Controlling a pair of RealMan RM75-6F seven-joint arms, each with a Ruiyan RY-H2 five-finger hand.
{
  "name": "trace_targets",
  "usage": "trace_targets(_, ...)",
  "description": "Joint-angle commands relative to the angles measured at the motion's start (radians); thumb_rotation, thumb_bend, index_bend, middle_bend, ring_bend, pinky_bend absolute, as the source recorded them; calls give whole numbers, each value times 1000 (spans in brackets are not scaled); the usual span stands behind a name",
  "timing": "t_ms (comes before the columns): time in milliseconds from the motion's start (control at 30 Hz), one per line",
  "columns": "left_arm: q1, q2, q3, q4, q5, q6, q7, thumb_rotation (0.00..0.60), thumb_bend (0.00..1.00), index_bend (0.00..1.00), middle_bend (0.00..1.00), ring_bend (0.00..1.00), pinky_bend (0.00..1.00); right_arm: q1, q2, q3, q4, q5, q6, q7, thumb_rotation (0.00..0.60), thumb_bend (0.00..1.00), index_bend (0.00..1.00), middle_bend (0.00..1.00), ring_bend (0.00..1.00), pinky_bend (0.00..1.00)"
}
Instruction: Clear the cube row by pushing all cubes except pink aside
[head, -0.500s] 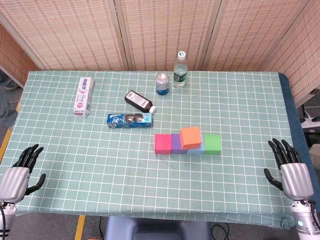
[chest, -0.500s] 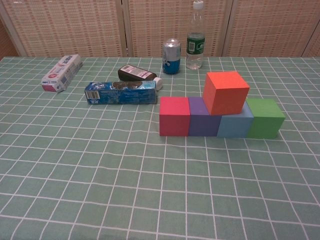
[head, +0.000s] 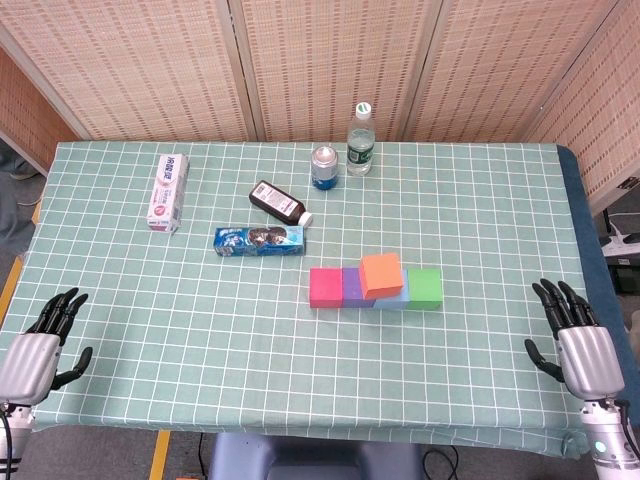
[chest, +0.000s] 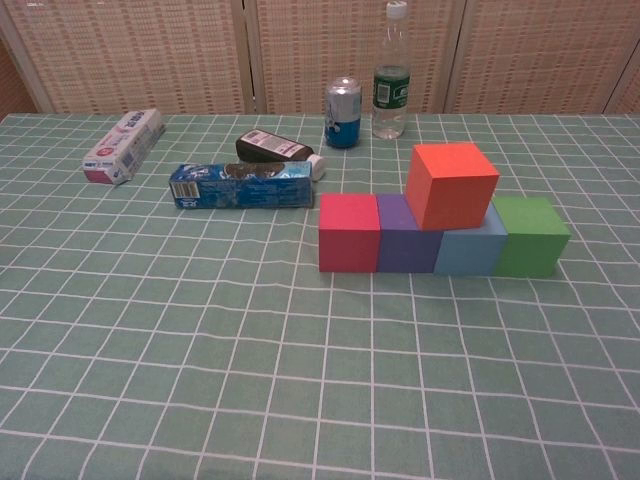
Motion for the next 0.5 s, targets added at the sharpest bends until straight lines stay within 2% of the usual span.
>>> trace_targets(33,1,-1,0,0,2,3,-2,600,429,40,0,43,409,7,-1,-12,5,-25,-4,41,600,168,11,48,0,157)
trace_targets(100,2,-1,1,1,2,4,-4,600,430,40,0,43,409,11,-15,-24,25,-69,14,85,600,121,11,48,0,157)
trace_targets(267,3,0,3,0,7,7,-4,600,430,40,0,43,409,54,-57,-25,69,-149,24,119,600,116,11,48,0,157)
trace_targets(500,2,0,4,1,8,6,-8,600,429,40,0,43,409,180,-98,13,31,-131,-145,96,600,116,25,48,0,157)
